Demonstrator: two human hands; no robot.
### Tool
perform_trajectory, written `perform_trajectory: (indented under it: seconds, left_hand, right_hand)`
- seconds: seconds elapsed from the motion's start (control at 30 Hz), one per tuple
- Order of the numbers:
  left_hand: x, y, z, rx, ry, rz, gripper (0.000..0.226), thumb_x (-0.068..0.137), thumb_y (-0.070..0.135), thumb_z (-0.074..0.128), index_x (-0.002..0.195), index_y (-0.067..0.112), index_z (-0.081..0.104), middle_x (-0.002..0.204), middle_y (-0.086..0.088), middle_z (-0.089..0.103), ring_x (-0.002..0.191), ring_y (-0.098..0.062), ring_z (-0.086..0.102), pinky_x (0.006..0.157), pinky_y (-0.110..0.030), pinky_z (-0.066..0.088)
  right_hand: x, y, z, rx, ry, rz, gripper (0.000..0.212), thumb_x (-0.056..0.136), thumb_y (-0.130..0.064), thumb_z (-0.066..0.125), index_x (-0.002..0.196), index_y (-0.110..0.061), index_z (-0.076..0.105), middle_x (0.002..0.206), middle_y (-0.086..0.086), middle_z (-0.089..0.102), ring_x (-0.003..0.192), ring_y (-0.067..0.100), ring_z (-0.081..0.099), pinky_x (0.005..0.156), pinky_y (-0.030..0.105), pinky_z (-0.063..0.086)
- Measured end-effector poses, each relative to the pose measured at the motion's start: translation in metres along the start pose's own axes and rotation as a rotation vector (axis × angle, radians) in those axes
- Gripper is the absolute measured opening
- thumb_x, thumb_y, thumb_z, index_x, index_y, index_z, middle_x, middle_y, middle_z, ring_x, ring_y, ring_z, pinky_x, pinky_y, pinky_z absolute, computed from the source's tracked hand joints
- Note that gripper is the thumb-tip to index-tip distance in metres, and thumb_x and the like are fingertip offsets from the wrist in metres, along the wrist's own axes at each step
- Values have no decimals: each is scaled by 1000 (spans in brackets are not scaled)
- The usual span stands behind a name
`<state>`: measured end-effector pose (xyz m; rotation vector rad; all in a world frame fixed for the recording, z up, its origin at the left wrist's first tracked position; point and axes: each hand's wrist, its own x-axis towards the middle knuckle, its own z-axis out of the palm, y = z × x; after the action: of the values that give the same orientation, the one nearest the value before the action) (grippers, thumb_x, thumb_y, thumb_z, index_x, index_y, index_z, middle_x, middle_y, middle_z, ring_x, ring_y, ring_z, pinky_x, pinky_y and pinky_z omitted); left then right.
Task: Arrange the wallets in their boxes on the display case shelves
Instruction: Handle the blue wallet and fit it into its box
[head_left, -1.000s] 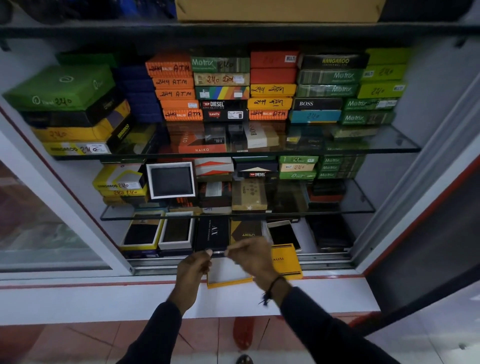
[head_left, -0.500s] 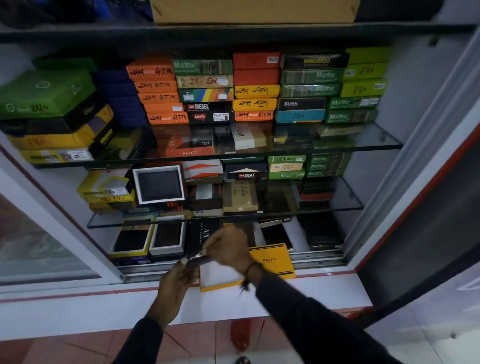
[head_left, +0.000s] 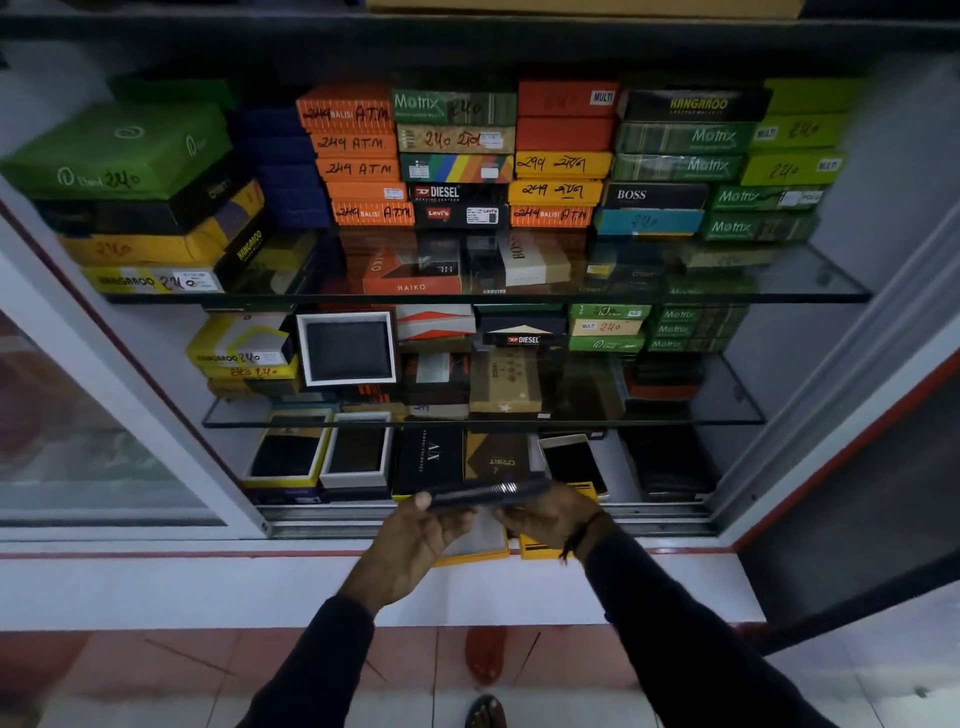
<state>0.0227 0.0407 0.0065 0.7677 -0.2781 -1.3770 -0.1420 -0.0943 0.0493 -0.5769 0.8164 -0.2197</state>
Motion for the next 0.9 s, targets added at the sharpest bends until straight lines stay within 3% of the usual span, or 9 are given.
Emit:
perform_trajectory:
  seconds: [0.07, 0.17, 0.33, 0.43, 0.57, 0.67, 0.73, 0.8, 0.9]
  left_hand:
    - [1, -1, 2, 22, -42, 16, 51, 64, 23, 92, 109, 2, 75, 110, -20, 75, 97, -29, 74, 80, -36, 62]
    - [-3, 2, -10, 72, -26, 21, 35, 83, 7, 73, 117, 4, 72, 118, -18, 73, 104, -26, 72, 85, -31, 60]
    - [-11, 19, -38, 334, 45, -6, 67, 77, -9, 72, 138, 13, 57, 130, -17, 69, 121, -28, 65, 91, -31, 57]
    - [-13, 25, -44, 555, 77, -49, 73, 74, -14, 76, 138, 17, 57, 126, -15, 71, 115, -27, 68, 90, -30, 58]
    - [-7, 23, -38, 832, 155, -117, 81, 66, -22, 77, 137, 10, 58, 106, -6, 76, 95, -20, 73, 78, -27, 59]
    - [-2, 20, -34, 1009, 223, -103, 77, 61, -28, 74, 129, 6, 63, 84, -2, 72, 75, -13, 68, 66, -27, 57]
    - [0, 19, -31, 1108, 236, -98, 68, 59, -27, 74, 119, 4, 67, 83, -6, 69, 75, -16, 67, 66, -28, 56]
    - [1, 18, -29, 1188, 240, -111, 58, 59, -27, 74, 106, 7, 68, 72, 4, 69, 67, -6, 67, 59, -20, 54]
    - [4, 17, -24, 1328, 236, -111, 51, 60, -22, 77, 96, 11, 65, 69, 10, 61, 70, -10, 61, 55, -15, 48]
  right_hand:
    - [3, 11, 10, 77, -16, -23, 14, 99, -3, 48, 98, -5, 62, 98, 16, 66, 91, 23, 64, 80, 29, 56]
    - [9, 16, 12, -59, 78, -103, 13, 99, -1, 48, 101, -6, 60, 103, 14, 62, 94, 23, 62, 82, 28, 53]
    - [9, 13, -10, -98, 171, -42, 38, 98, -36, 56, 120, -5, 62, 117, 14, 68, 113, 30, 61, 93, 37, 51]
    - [11, 13, -15, -317, 161, -64, 37, 94, -29, 65, 122, -5, 64, 122, 15, 70, 118, 32, 64, 106, 43, 49]
    - [29, 24, -7, -611, 349, -219, 34, 83, -3, 76, 114, 8, 68, 122, 23, 68, 114, 38, 67, 98, 51, 55]
    - [43, 30, -4, -901, 442, -300, 24, 81, -9, 78, 103, 1, 74, 110, 17, 75, 106, 31, 71, 93, 46, 58]
    - [48, 33, -1, -1079, 498, -310, 21, 81, -17, 77, 97, -4, 77, 102, 12, 77, 100, 25, 72, 87, 36, 60]
    - [50, 35, 2, -1200, 545, -312, 21, 81, -24, 77, 96, -8, 78, 98, 7, 78, 96, 22, 73, 77, 25, 56]
    - [53, 37, 5, -1302, 609, -334, 22, 82, -27, 76, 96, -10, 77, 98, 6, 77, 95, 21, 72, 80, 26, 56]
